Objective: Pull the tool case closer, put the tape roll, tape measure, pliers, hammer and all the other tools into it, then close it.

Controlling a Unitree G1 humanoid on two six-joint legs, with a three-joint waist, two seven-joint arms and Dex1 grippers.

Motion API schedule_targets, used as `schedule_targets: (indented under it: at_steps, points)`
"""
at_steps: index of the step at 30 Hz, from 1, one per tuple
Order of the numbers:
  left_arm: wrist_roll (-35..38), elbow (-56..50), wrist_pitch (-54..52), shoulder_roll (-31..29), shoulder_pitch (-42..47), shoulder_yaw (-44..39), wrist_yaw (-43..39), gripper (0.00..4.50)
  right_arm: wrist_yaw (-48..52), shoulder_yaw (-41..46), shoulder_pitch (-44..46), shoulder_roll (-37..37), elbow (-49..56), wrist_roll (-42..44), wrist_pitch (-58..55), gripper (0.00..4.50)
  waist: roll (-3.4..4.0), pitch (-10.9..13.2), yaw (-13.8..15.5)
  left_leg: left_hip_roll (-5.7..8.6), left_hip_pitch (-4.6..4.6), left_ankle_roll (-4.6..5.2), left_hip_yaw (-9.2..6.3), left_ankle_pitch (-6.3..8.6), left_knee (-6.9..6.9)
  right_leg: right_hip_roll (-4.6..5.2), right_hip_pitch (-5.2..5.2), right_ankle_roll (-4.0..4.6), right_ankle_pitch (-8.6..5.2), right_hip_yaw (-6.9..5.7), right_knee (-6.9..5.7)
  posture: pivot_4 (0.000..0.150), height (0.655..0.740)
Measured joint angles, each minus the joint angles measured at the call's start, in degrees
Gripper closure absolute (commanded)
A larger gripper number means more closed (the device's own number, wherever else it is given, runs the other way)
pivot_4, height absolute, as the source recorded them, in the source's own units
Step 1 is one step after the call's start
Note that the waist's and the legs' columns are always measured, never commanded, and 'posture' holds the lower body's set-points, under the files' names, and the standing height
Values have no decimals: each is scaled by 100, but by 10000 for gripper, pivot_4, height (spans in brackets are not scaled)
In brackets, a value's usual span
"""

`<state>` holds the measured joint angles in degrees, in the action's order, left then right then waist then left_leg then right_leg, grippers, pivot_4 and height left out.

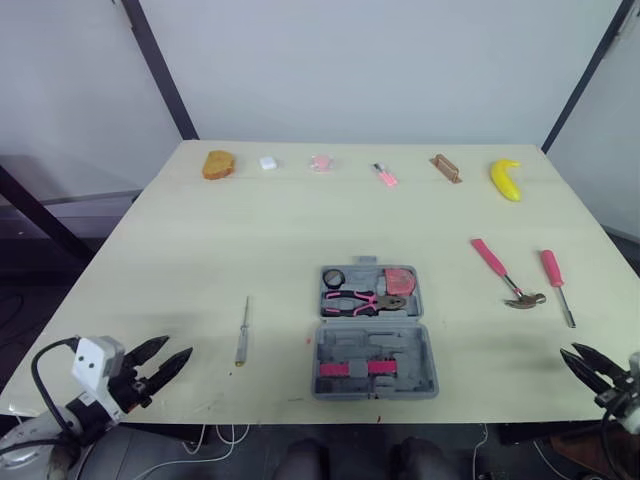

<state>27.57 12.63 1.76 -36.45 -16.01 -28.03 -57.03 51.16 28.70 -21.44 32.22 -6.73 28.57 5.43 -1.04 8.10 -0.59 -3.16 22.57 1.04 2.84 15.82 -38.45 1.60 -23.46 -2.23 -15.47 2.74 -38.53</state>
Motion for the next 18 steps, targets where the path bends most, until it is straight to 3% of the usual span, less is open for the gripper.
schedule_targets:
  at_steps: [2,4,6,18]
  points:
    - [76,-65,36,52,-259,-191,55,7714,27,265,-291,-84,-9,116,77,21164,-4,-5,-5,-3,-5,0,-3,1,6,2,0,-1,-2,4,0,1500,7400]
    - [91,-41,35,68,-565,-398,101,0,63,605,-603,-131,-139,247,114,11553,-4,-5,-11,0,-2,0,-1,2,15,1,-1,-2,-2,6,12,1500,7400]
    - [103,-25,32,96,-717,-507,105,0,80,848,-711,-145,-253,354,120,1929,-5,-5,-14,0,-1,0,0,2,15,1,-1,-1,-2,6,16,1500,7400]
    - [194,-412,-100,224,-734,-519,146,0,324,1066,-667,-138,-630,464,220,597,-14,-13,-15,-2,-15,0,4,2,12,5,4,1,-1,17,13,1500,7400]
